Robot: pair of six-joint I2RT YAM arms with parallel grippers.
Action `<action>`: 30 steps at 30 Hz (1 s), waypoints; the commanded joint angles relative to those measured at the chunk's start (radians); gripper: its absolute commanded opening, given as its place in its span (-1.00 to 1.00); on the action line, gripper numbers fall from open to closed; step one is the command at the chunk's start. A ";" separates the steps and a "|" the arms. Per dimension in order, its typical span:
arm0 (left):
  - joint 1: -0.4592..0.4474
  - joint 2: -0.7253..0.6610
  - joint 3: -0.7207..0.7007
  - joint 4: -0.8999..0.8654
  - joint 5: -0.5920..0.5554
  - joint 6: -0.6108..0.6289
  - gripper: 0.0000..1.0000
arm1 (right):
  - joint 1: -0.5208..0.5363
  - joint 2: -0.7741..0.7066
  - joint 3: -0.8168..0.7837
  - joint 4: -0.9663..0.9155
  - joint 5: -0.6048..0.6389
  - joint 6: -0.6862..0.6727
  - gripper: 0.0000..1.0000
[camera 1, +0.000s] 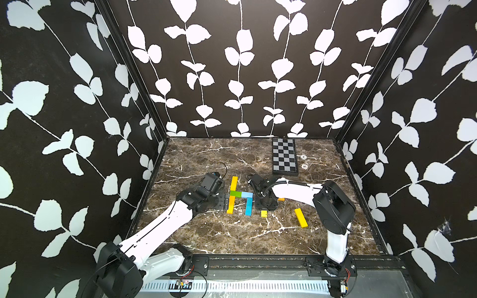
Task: Assemble the letter h with building blocks
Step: Assemble the building block at the center of the board.
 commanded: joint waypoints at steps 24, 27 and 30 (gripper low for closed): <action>0.005 -0.013 -0.012 0.001 0.002 0.011 0.67 | -0.016 0.021 0.008 0.002 0.002 -0.032 -0.27; 0.005 -0.014 -0.012 0.002 0.000 0.011 0.67 | -0.016 0.022 0.007 -0.001 0.000 -0.033 -0.27; 0.005 -0.015 -0.012 0.002 0.000 0.011 0.67 | -0.016 0.030 0.013 -0.008 0.000 -0.039 -0.27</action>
